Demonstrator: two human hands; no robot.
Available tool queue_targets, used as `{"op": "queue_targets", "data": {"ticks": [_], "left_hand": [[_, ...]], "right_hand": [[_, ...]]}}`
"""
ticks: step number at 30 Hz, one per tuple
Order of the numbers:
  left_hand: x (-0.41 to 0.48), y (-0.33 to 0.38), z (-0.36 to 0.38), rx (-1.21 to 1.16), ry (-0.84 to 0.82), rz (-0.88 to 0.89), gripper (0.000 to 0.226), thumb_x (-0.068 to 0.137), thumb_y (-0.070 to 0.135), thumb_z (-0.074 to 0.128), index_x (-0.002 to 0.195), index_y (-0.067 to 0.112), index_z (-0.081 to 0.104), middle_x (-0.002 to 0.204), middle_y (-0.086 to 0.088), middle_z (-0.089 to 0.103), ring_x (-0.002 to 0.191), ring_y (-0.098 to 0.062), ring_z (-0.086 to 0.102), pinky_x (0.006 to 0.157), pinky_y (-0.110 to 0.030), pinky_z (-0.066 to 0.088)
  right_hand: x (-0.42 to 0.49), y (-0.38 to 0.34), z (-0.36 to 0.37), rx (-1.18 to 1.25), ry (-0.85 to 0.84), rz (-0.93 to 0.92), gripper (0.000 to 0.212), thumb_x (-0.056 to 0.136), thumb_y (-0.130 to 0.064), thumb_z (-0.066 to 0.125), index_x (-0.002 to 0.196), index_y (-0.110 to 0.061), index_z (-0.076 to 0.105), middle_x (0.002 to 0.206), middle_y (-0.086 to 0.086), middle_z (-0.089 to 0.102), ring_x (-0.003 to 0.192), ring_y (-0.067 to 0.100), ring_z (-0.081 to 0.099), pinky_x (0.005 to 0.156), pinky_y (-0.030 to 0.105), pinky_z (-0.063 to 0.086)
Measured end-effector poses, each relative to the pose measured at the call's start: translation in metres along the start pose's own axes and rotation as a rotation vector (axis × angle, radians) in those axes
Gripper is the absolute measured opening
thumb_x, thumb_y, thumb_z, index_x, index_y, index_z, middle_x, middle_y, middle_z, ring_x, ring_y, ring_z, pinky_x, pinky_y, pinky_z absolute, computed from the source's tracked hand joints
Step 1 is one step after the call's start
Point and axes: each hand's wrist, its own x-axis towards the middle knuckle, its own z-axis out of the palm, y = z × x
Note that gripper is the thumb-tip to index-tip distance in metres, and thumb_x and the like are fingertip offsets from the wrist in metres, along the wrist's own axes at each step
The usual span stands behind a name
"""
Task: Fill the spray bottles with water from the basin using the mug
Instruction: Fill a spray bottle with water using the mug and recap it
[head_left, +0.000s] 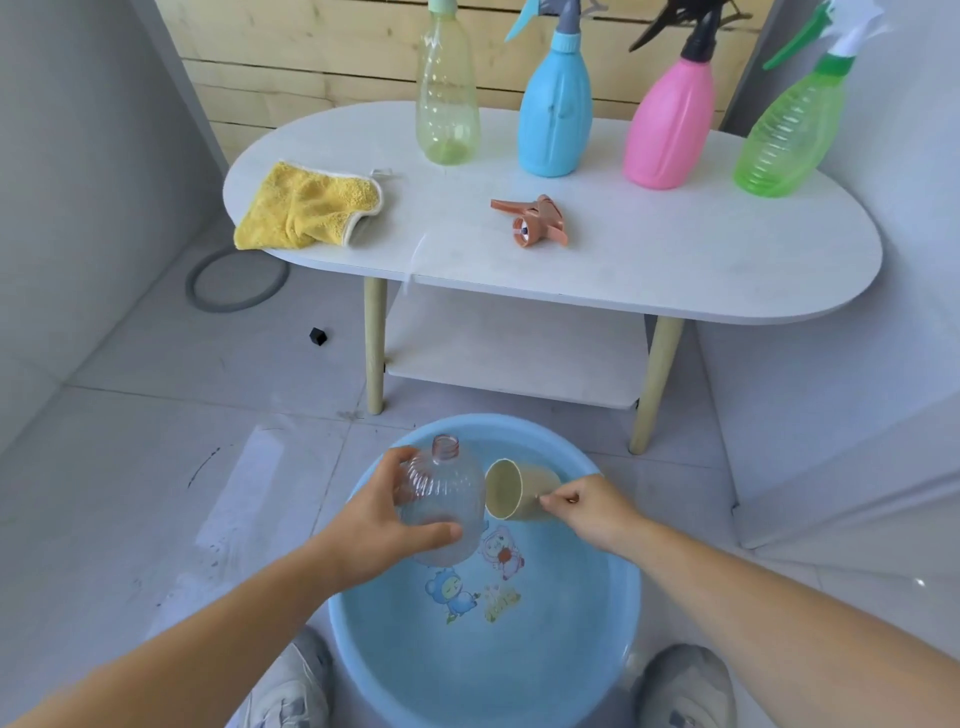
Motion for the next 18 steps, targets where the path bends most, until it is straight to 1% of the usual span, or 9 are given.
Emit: {"op": "queue_targets", "data": {"ticks": [1,3,5,7,9,10,13,14,18], "left_hand": [[-0.001,-0.004,0.001,0.011,-0.005,-0.007,0.112,0.049,0.055,0.093,0.144,0.033,0.038,0.131,0.007,0.06,0.125,-0.009,0.062,0.1,-0.034,0.058],[-0.001,-0.011,0.002,0.032,-0.018,-0.023,0.116,0.048,0.056,0.092,0.147,0.032,0.036,0.133,0.01,0.058,0.125,-0.006,0.06,0.099,-0.028,0.056],[0.002,-0.017,0.0,0.031,-0.02,-0.039,0.118,0.048,0.056,0.092,0.148,0.031,0.035,0.135,0.009,0.058,0.125,-0.006,0.06,0.101,-0.031,0.056],[0.005,-0.02,-0.002,0.016,-0.016,-0.052,0.118,0.048,0.055,0.093,0.148,0.03,0.036,0.135,0.008,0.06,0.124,-0.007,0.062,0.101,-0.034,0.057],[0.008,-0.023,-0.004,0.001,-0.008,-0.063,0.115,0.049,0.052,0.094,0.147,0.029,0.038,0.133,0.008,0.061,0.122,-0.005,0.063,0.095,-0.029,0.059],[0.009,-0.025,-0.004,-0.009,-0.006,-0.069,0.113,0.051,0.049,0.095,0.146,0.028,0.038,0.132,0.008,0.061,0.12,-0.004,0.063,0.09,-0.025,0.059],[0.012,-0.029,-0.005,-0.028,0.009,-0.072,0.099,0.065,0.029,0.099,0.144,0.026,0.04,0.131,0.003,0.061,0.118,-0.004,0.064,0.081,-0.019,0.059],[0.013,-0.03,-0.005,-0.027,0.008,-0.071,0.097,0.066,0.028,0.098,0.144,0.026,0.04,0.131,0.002,0.061,0.117,-0.004,0.064,0.08,-0.018,0.059],[0.015,-0.034,-0.007,-0.015,0.008,-0.073,0.111,0.052,0.049,0.096,0.146,0.029,0.039,0.132,0.004,0.061,0.12,-0.005,0.063,0.086,-0.023,0.059]], "right_hand": [[0.002,0.003,0.002,-0.032,-0.003,-0.029,0.045,0.098,-0.034,0.059,0.061,-0.014,0.041,0.06,-0.002,0.026,0.057,0.017,0.025,0.056,0.03,0.022],[0.009,0.006,0.006,-0.104,-0.015,-0.088,0.05,0.097,-0.032,0.058,0.053,-0.016,0.041,0.056,-0.003,0.028,0.055,0.017,0.028,0.057,0.031,0.024],[0.014,0.005,0.009,-0.178,-0.019,-0.149,0.047,0.097,-0.03,0.059,0.053,-0.016,0.053,0.061,0.003,0.043,0.06,0.023,0.044,0.061,0.034,0.037],[0.019,0.007,0.012,-0.279,-0.019,-0.206,0.032,0.097,-0.029,0.06,0.074,-0.011,0.073,0.093,0.006,0.063,0.09,0.024,0.06,0.082,0.037,0.049],[0.024,0.012,0.013,-0.337,-0.041,-0.233,0.024,0.096,-0.032,0.061,0.093,-0.016,0.079,0.125,0.001,0.059,0.112,0.021,0.058,0.098,0.035,0.045],[0.027,0.014,0.014,-0.36,-0.055,-0.236,0.023,0.095,-0.034,0.061,0.095,-0.019,0.079,0.132,-0.002,0.056,0.116,0.021,0.056,0.1,0.035,0.044],[0.033,0.023,0.018,-0.411,-0.066,-0.252,0.026,0.094,-0.039,0.061,0.09,-0.021,0.079,0.137,-0.004,0.054,0.117,0.022,0.054,0.099,0.033,0.043],[0.034,0.026,0.019,-0.418,-0.063,-0.256,0.026,0.094,-0.039,0.061,0.09,-0.021,0.079,0.137,-0.005,0.054,0.116,0.023,0.053,0.099,0.033,0.043],[0.034,0.03,0.018,-0.441,-0.056,-0.271,0.026,0.094,-0.04,0.061,0.09,-0.021,0.079,0.137,-0.007,0.053,0.115,0.025,0.052,0.1,0.034,0.042]]}}
